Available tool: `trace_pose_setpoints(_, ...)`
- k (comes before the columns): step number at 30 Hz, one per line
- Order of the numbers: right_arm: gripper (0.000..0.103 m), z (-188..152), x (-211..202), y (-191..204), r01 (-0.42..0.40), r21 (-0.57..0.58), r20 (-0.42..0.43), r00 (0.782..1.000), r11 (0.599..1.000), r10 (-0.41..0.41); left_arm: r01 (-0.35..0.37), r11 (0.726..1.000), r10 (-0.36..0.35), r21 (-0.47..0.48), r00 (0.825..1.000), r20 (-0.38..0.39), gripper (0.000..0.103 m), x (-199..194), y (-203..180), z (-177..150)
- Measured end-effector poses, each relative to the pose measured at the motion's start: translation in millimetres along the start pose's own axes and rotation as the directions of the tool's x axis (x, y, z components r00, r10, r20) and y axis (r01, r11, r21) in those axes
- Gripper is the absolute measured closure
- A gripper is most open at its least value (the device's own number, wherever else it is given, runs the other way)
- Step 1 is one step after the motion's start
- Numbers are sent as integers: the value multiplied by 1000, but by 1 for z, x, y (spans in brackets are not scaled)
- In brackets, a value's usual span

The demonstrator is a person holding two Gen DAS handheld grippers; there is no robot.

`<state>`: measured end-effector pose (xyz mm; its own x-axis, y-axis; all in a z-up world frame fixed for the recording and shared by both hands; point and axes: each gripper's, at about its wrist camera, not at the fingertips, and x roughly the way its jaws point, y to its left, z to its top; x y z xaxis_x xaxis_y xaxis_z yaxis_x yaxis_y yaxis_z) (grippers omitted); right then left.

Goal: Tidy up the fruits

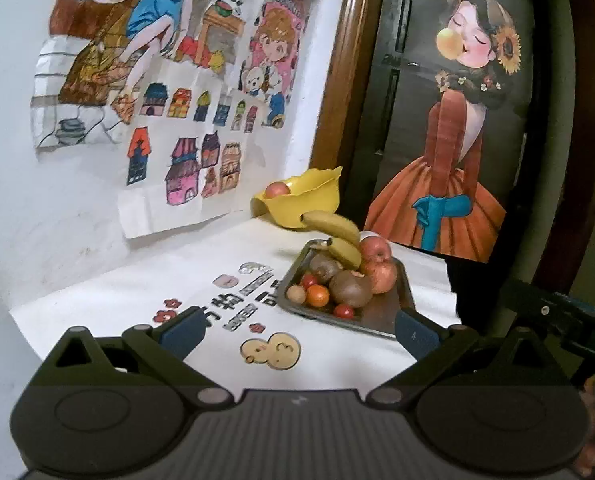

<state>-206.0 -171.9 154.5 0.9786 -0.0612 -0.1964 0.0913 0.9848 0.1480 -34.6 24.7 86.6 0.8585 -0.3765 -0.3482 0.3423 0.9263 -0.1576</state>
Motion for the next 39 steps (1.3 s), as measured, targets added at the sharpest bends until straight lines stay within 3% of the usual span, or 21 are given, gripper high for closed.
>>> trace_pose_setpoints(14, 1, -22, -5, 37, 28, -79, -18, 999, 997, -29, -46, 999, 46, -26, 999, 21, 0, -9, 26, -21)
trace_pose_setpoints(20, 1, -36, -17, 47, 105, -36, -24, 994, 994, -106, -103, 995, 103, -8, 993, 60, 0, -15, 33, -37)
trace_pose_setpoints(25, 1, -44, -26, 53, 144, -38, -32, 989, 989, -146, -63, 997, 65, -35, 996, 63, 0, -12, 42, -39)
trace_pose_setpoints(33, 1, -51, -1, 56, 200, -25, -11, 980, 979, -200, -82, 996, 84, -44, 995, 57, 0, 12, 52, -40)
trace_pose_setpoints(39, 1, -64, 27, 53, 191, -2, -30, 981, 982, -190, -112, 993, 114, -46, 993, 42, 0, 23, 59, -45)
